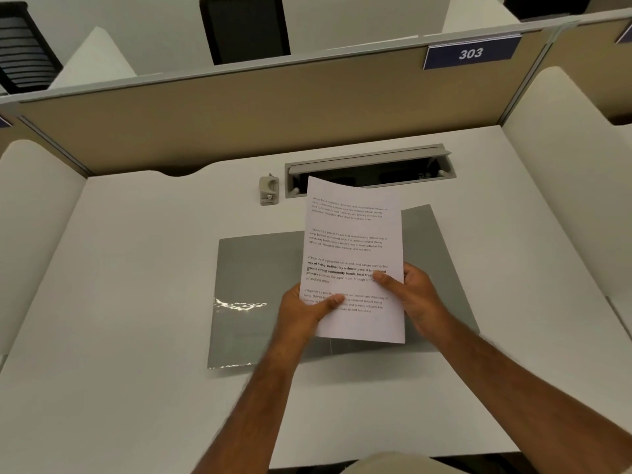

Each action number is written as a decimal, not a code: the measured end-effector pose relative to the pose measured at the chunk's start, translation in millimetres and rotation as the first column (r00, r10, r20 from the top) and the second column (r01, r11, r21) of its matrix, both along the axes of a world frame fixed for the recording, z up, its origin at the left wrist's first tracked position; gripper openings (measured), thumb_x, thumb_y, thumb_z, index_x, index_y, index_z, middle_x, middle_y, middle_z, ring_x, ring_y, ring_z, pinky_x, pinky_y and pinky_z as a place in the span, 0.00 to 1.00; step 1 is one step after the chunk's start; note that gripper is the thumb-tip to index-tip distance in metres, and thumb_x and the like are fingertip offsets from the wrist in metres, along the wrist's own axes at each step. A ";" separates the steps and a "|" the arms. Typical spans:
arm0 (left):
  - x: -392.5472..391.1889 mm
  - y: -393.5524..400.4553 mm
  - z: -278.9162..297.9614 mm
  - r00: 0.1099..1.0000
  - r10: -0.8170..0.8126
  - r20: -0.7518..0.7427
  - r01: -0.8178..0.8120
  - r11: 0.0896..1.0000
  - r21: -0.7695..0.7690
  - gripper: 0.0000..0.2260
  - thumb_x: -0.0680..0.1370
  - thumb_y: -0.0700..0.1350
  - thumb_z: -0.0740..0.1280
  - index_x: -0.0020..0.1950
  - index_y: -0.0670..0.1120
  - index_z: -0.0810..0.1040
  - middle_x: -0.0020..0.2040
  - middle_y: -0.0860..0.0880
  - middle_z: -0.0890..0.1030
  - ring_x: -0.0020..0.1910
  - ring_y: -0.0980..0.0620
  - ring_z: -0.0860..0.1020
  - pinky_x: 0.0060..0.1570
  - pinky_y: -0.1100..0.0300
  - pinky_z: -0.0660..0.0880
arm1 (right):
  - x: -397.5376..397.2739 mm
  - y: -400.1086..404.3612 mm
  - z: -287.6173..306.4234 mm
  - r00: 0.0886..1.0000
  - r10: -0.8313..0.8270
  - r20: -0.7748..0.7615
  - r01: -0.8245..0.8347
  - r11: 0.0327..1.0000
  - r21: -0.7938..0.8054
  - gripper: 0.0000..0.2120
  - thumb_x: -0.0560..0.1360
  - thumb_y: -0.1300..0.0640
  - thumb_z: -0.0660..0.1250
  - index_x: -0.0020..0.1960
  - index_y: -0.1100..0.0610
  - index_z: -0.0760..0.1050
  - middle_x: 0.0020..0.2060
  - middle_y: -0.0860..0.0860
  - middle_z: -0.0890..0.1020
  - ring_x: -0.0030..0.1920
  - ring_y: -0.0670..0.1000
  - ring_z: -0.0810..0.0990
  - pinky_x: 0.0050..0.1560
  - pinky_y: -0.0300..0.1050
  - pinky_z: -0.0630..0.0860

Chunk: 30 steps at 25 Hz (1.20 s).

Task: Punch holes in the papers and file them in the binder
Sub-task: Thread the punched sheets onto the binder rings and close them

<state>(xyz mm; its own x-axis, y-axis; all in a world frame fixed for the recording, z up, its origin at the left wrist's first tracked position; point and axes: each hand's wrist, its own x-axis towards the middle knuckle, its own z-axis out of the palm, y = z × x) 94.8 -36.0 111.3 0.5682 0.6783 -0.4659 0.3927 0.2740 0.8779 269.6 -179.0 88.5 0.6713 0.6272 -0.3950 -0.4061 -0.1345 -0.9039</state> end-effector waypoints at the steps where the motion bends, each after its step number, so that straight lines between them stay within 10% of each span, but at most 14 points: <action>1: 2.5 -2.1 -3.4 1.000 0.002 -0.009 -0.002 1.000 -0.007 0.21 0.67 0.47 0.83 0.57 0.49 0.83 0.51 0.52 0.88 0.48 0.50 0.87 0.50 0.48 0.85 | 1.9 -3.5 -1.8 1.000 0.003 0.021 -0.002 1.000 -0.014 0.17 0.73 0.57 0.76 0.61 0.58 0.80 0.54 0.53 0.87 0.53 0.58 0.87 0.54 0.56 0.83; 16: 49.4 -5.6 -29.6 0.990 -0.099 -0.103 0.103 0.994 0.035 0.05 0.83 0.48 0.67 0.57 0.50 0.79 0.53 0.55 0.86 0.47 0.59 0.85 0.39 0.69 0.79 | 57.9 -46.4 -15.2 0.974 0.087 0.210 -0.039 0.974 -0.223 0.15 0.74 0.51 0.75 0.60 0.50 0.78 0.52 0.45 0.86 0.45 0.48 0.88 0.40 0.42 0.84; 30: 77.0 17.8 -65.4 0.949 -0.233 -0.212 0.251 0.966 0.060 0.07 0.79 0.41 0.73 0.55 0.47 0.79 0.43 0.53 0.86 0.43 0.60 0.85 0.40 0.70 0.78 | 78.3 -51.2 -33.0 0.972 0.150 0.179 -0.093 0.952 -0.293 0.15 0.75 0.53 0.74 0.61 0.48 0.77 0.51 0.42 0.85 0.44 0.44 0.87 0.37 0.37 0.82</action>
<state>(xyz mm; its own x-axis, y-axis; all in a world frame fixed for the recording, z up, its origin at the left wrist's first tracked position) 171.8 -18.2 45.9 0.6205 0.5742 -0.5341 0.6087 0.0769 0.7897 347.9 -230.2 55.5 0.6791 0.5920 -0.4341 -0.1882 -0.4311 -0.8824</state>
